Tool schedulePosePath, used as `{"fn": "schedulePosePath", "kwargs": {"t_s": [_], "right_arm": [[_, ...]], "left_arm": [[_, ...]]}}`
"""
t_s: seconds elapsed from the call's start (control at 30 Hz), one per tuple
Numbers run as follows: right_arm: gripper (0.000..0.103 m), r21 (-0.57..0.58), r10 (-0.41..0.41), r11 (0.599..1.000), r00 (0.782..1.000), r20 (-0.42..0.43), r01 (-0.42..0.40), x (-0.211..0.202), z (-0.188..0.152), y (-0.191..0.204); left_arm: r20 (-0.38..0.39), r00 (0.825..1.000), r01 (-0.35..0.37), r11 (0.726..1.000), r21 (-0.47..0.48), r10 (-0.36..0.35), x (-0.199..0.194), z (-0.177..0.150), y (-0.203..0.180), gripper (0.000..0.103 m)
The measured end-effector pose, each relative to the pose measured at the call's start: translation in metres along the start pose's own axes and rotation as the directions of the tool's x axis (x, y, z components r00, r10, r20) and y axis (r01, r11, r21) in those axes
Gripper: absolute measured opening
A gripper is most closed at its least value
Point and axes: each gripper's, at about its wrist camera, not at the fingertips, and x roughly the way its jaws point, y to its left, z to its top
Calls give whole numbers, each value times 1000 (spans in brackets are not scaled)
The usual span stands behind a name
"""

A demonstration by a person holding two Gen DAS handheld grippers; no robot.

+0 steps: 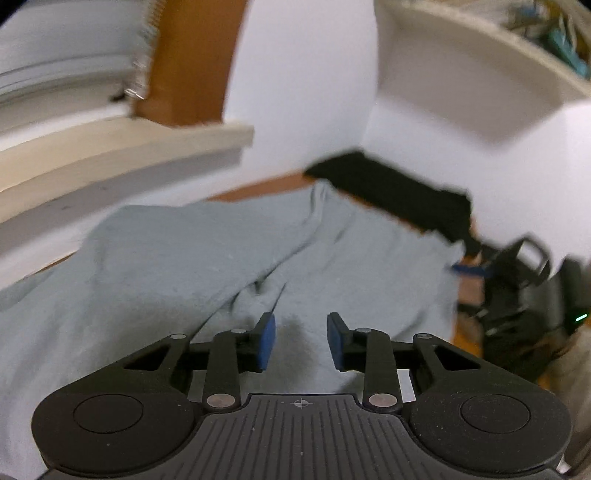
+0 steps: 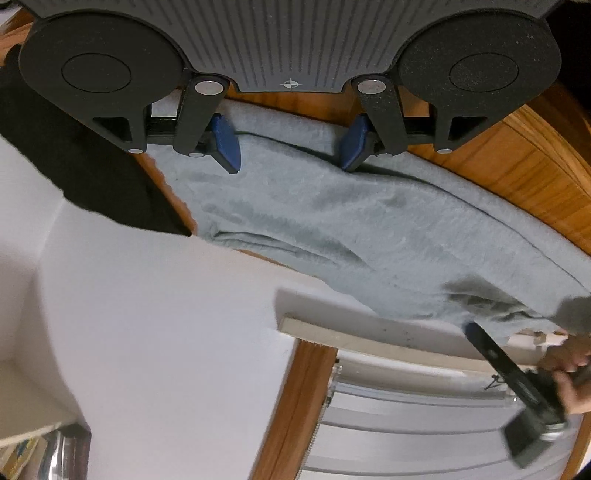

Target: Fold clothes

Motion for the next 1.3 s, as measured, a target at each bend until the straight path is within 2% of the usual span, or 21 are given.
{"fn": "schedulePosePath", "kwargs": {"t_s": [0.07,0.17,0.27,0.37,0.4,0.43,0.47,0.5,0.53,0.6,0.7,0.83,0.93,1.0,1.03,1.07,1.1,1.13,1.23,1.3], "right_arm": [[57,1,14,1000,1000,2,-14,0,0,1],[34,9,47,999,999,3,-47,1,-1,2],[29,2,54,999,998,8,-54,3,-3,3],[16,23,38,999,999,18,-39,3,-6,-1],[8,32,8,999,1000,19,-9,4,-6,-2],[6,40,-33,999,999,20,32,5,-6,-3],[5,53,-55,997,998,18,54,6,-6,-5],[4,61,-62,996,998,18,61,7,-7,-6],[4,65,-68,996,997,19,67,8,-7,-7],[2,69,-78,995,997,22,76,10,-7,-9],[1,67,-116,991,992,40,113,13,-8,-13],[1,101,-178,980,982,67,171,15,-7,-23],[9,109,-209,973,977,31,205,21,-11,-29],[17,119,-216,970,976,12,213,21,-16,-34],[20,147,-210,967,978,11,206,18,-19,-39],[29,178,-196,965,981,11,191,16,-23,-45],[34,182,-187,966,982,8,183,14,-25,-48],[35,172,-185,968,983,4,181,13,-27,-51],[43,125,-179,976,984,-9,178,15,-26,-54],[47,94,-163,982,986,-25,165,21,-21,-55]], "left_arm": [[-42,999,-4,1000,22,4,17,2,0,34],[-87,996,3,999,52,1,35,0,-1,34],[-107,994,-1,998,65,8,48,2,0,34],[-106,994,0,998,61,6,59,7,1,34],[-108,994,6,998,61,1,62,9,1,34],[-118,993,28,997,65,-21,65,9,2,32],[-129,991,51,996,69,-42,68,9,2,13],[-134,989,68,995,74,-57,70,9,3,8],[-116,992,63,995,83,-53,68,10,2,8],[-58,997,55,994,95,-50,62,12,2,7],[48,996,68,995,72,-72,51,14,4,7],[161,983,87,996,10,-88,47,18,8,7],[79,997,14,1000,-1,-14,67,20,8,11],[46,999,-15,1000,15,14,72,19,8,12],[50,999,-19,1000,19,18,70,18,8,20],[55,998,-25,999,24,24,69,16,9,33],[58,998,-38,999,32,36,66,15,9,41],[60,997,-49,998,38,46,64,14,8,54],[51,997,-59,998,35,57,57,9,10,57],[54,996,-69,997,32,67,50,6,11,64]]}}
